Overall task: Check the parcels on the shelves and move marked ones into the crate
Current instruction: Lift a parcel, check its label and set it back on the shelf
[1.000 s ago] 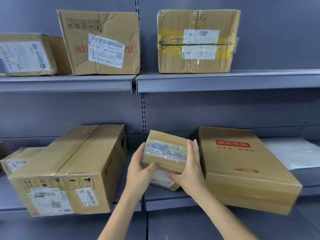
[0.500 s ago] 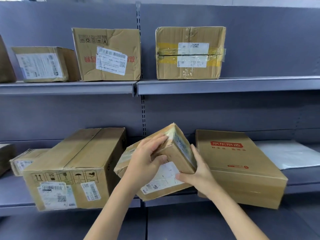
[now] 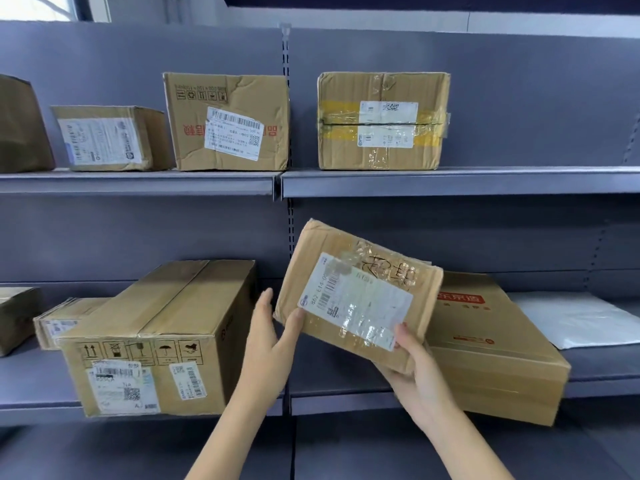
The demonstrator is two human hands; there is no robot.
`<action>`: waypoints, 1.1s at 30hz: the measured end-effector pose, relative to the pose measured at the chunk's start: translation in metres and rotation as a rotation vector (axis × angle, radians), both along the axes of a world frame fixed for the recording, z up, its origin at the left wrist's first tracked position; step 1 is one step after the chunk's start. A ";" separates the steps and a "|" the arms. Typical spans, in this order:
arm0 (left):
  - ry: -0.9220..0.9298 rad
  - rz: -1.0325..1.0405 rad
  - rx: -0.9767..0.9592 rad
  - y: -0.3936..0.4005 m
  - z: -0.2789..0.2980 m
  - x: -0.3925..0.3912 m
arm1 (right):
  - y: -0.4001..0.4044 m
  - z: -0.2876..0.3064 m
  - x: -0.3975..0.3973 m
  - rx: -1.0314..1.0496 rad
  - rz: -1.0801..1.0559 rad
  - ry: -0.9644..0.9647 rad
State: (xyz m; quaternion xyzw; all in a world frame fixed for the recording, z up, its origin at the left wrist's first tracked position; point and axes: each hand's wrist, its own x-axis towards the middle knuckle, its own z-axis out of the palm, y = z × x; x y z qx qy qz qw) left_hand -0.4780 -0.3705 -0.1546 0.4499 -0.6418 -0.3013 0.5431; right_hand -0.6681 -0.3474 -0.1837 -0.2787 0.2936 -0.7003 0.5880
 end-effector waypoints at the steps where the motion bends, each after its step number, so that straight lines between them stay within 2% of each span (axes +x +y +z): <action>1: 0.099 -0.070 0.035 0.004 0.000 -0.003 | 0.000 -0.001 0.003 -0.006 0.026 -0.021; 5: 0.316 -0.148 0.032 0.003 -0.010 -0.007 | 0.004 -0.007 0.014 0.009 0.116 -0.022; 12: 0.421 -0.141 -0.008 -0.004 -0.015 0.000 | 0.013 -0.023 0.020 0.115 0.252 0.243; 18: 0.548 -0.166 -0.018 -0.012 -0.009 0.009 | 0.011 -0.013 0.007 0.066 0.101 0.285; 24: 0.547 -0.204 0.007 -0.014 -0.008 0.009 | 0.009 -0.011 0.004 0.010 0.087 0.246; 28: 0.574 -0.186 0.060 -0.017 -0.009 0.013 | 0.012 -0.012 0.004 -0.014 -0.010 0.224; 33: 0.490 -0.248 0.186 -0.019 -0.016 0.021 | 0.020 -0.004 -0.003 -0.040 -0.125 0.315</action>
